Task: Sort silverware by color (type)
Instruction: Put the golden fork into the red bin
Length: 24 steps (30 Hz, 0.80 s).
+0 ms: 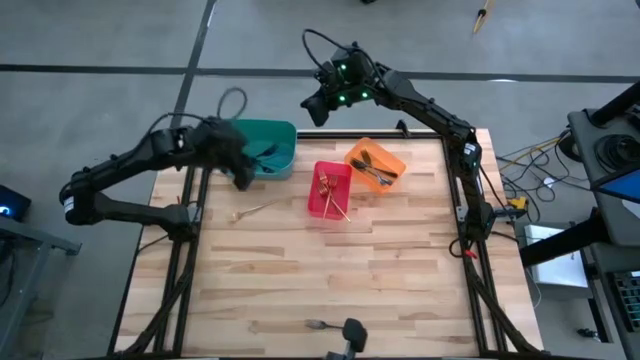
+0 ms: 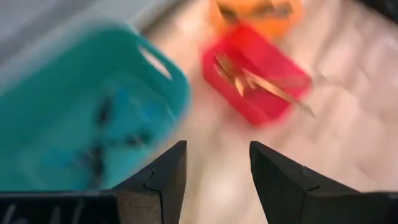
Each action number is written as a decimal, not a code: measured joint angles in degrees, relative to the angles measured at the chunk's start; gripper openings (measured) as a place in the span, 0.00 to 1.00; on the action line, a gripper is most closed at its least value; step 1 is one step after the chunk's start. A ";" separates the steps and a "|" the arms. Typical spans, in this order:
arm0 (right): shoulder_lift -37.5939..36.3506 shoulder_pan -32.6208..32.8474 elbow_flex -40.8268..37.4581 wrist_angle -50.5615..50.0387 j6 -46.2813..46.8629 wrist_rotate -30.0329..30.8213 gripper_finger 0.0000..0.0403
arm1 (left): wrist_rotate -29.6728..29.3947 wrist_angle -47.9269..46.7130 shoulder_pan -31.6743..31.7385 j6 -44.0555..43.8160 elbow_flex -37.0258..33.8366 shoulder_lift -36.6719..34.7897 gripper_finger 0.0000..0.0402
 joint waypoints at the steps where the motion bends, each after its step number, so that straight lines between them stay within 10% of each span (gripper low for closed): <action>1: -0.02 -0.02 0.00 -0.77 -0.46 0.08 0.06 | 2.48 -0.14 -0.11 -1.11 -1.77 -0.05 0.39; 10: -0.15 -0.04 0.00 -3.38 -2.26 -0.04 0.06 | 13.46 -0.04 -4.22 -14.62 -19.50 1.95 0.37; 24: -0.15 -0.09 0.00 -2.79 -5.03 1.83 0.06 | 0.19 6.96 -6.94 -7.89 -28.09 8.95 0.30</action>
